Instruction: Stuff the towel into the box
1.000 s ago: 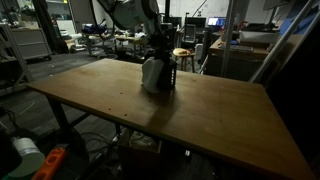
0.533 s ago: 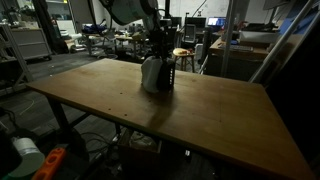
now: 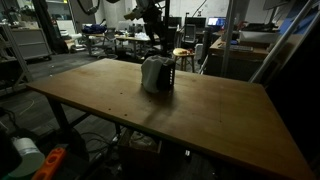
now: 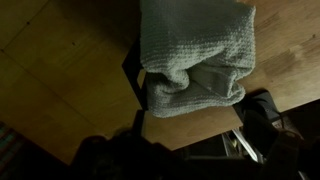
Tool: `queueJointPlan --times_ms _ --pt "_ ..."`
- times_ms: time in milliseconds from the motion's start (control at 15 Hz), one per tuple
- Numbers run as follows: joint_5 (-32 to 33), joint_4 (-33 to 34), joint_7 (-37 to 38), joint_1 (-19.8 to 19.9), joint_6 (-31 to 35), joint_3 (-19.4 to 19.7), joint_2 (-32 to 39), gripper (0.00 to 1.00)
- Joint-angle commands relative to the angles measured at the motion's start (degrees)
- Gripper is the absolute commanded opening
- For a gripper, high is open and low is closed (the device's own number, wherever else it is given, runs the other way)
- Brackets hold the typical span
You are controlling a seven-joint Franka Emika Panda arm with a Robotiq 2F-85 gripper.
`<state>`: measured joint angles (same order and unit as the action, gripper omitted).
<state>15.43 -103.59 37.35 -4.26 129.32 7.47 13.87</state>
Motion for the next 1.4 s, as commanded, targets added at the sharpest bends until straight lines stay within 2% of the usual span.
queueJointPlan --times_ms 0,267,600,1333 --pt "-0.16 -3.31 -2.7 0.22 -0.6 -1.75 -3.39 0.7" --pt "-0.28 -4.25 -3.67 0.23 -0.64 -2.95 -3.78 0.37" --pt "-0.36 -4.21 -4.62 0.46 -0.85 -3.26 -3.34 0.0" --pt "-0.47 -1.81 -5.14 0.24 -2.05 -3.17 3.07 0.0"
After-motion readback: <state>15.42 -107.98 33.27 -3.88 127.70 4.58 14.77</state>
